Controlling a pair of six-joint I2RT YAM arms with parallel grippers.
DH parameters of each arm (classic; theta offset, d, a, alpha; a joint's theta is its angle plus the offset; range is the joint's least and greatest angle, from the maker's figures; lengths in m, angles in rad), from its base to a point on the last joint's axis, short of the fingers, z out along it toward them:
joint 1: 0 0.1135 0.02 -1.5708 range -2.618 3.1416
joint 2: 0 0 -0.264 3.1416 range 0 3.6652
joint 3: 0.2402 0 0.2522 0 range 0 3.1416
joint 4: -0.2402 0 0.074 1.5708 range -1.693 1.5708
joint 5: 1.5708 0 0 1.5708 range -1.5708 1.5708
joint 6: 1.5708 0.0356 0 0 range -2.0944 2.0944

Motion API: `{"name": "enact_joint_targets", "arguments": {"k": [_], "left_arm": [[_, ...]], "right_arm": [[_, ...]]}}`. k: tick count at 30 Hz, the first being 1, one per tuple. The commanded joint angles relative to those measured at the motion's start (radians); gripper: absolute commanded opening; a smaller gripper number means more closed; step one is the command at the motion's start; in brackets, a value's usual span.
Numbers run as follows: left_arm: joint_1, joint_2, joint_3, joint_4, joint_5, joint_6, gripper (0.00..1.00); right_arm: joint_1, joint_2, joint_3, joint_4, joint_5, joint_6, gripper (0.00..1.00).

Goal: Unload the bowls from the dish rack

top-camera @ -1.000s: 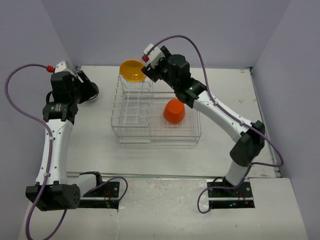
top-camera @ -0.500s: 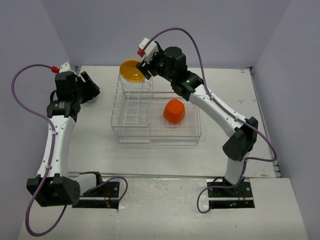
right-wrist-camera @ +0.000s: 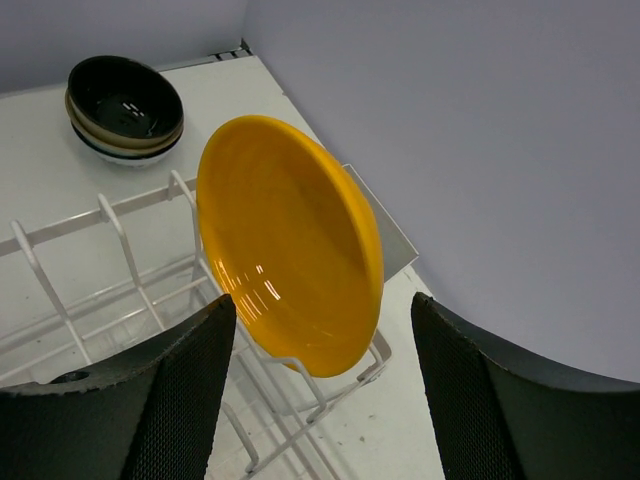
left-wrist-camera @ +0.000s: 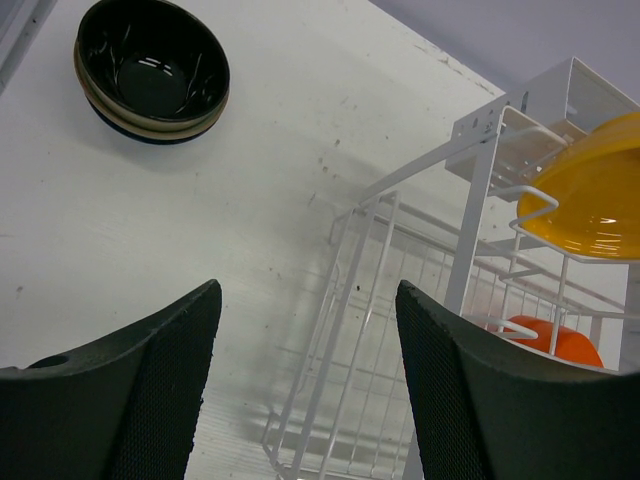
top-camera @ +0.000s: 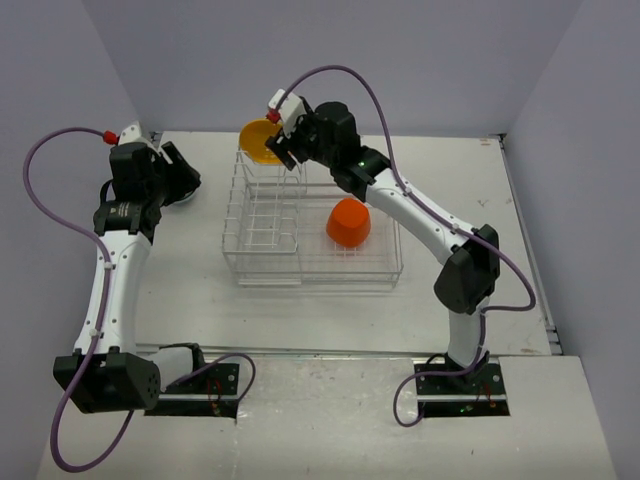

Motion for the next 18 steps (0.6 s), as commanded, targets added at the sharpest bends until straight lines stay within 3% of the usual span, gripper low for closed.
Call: {"name": "enact_joint_targets", "arguments": {"k": [1, 13, 18], "left_arm": [[0.004, -0.008, 0.036, 0.042, 0.011, 0.004, 0.71], [0.004, -0.026, 0.02, 0.043, 0.01, 0.006, 0.72], [0.004, -0.032, 0.006, 0.046, 0.01, 0.003, 0.72]], "right_arm": [[-0.004, 0.024, 0.041, 0.044, -0.015, 0.009, 0.71], [-0.01, 0.091, 0.12, 0.047, -0.005, 0.003, 0.7], [-0.013, 0.093, 0.13, 0.058, 0.016, 0.005, 0.6]]}}
